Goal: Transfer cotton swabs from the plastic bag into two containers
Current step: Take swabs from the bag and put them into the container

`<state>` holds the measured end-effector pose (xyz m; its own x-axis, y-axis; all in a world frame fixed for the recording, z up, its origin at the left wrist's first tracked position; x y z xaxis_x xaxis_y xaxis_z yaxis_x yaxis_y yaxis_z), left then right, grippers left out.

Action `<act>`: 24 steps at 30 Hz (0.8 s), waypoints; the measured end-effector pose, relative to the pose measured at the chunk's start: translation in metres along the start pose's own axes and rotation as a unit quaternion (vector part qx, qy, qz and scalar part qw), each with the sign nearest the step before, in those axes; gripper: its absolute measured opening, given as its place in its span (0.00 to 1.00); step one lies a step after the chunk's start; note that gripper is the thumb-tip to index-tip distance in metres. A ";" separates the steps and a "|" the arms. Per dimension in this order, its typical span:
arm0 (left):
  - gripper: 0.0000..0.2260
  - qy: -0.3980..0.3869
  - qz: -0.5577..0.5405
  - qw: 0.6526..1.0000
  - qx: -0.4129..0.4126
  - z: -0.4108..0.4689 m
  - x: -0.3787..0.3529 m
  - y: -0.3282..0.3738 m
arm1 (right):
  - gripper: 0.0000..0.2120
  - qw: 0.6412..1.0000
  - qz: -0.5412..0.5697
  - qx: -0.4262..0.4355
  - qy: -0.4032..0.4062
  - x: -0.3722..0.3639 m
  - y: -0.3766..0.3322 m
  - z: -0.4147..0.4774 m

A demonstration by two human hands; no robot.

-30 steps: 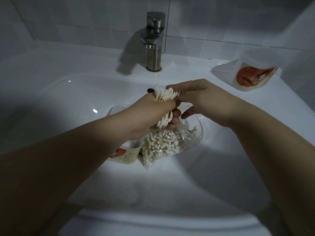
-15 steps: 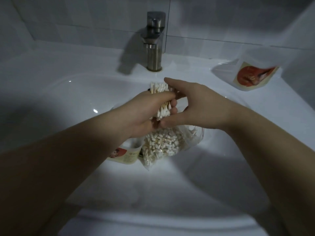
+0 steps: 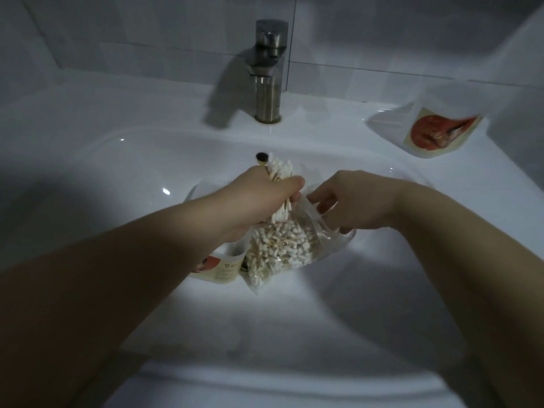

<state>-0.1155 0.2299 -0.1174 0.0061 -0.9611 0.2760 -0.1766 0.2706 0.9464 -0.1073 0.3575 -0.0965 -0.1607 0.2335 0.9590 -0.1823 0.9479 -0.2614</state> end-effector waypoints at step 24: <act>0.07 0.056 -0.109 0.991 0.048 0.015 0.023 -0.001 | 0.09 0.969 0.048 0.144 0.194 0.041 -0.058 -0.011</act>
<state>-0.1305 0.2067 -0.1143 0.1616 -0.9828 0.0892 -0.2520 0.0463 0.9666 -0.0923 0.3145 -0.0412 0.1756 0.4349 0.8832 -0.4569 0.8307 -0.3182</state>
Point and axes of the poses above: each hand's wrist, its own z-axis towards the middle knuckle, its own x-axis out of the back of the hand, y = z × x, the point moved 10 cm from there along z, towards the middle knuckle, and after that the axes turned 15 degrees about y, right-handed, at the moved point
